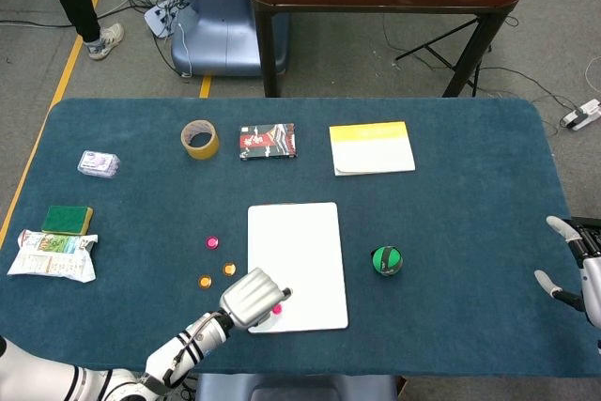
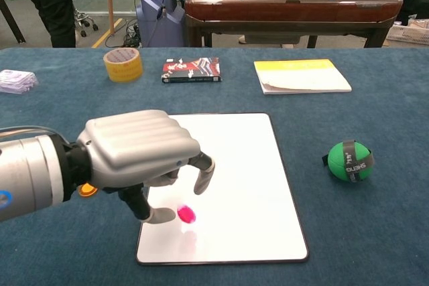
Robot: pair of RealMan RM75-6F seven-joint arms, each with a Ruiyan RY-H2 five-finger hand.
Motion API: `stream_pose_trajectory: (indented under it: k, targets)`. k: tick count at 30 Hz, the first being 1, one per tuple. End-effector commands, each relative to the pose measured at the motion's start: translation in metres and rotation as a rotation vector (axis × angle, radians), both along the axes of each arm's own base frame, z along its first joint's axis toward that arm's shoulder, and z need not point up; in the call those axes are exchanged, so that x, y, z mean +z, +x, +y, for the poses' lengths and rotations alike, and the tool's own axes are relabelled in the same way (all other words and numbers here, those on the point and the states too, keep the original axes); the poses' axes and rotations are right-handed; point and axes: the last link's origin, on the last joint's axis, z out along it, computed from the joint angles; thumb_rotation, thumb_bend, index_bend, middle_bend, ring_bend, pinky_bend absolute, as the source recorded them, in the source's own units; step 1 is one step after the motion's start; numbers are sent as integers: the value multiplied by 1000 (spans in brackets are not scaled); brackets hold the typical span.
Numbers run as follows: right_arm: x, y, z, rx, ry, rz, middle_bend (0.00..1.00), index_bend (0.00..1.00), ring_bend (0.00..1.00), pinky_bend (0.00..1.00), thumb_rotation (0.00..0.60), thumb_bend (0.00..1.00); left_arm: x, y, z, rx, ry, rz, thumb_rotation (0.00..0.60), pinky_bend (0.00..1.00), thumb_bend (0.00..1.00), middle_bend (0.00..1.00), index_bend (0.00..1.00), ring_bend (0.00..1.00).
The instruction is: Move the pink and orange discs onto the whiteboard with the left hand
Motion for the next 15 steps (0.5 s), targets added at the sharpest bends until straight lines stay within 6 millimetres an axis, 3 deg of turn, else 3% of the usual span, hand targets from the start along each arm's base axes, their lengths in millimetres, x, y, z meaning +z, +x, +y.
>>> stream_pose_trajectory:
  k: [1, 8, 15]
  targets:
    - [0, 0, 0, 0, 2, 1, 250, 203, 272, 397, 600, 144, 0, 1, 0, 3, 0, 8, 600, 1000, 284, 1000, 486, 947]
    - [-1, 0, -1, -1, 5, 2, 251, 203, 272, 397, 600, 144, 4, -5, 4, 28, 28, 15, 600, 1000, 283, 1000, 451, 947]
    - [-2, 0, -2, -3, 7, 2, 251, 203, 272, 397, 600, 144, 15, -30, 24, 118, 109, 34, 600, 1000, 283, 1000, 487, 949]
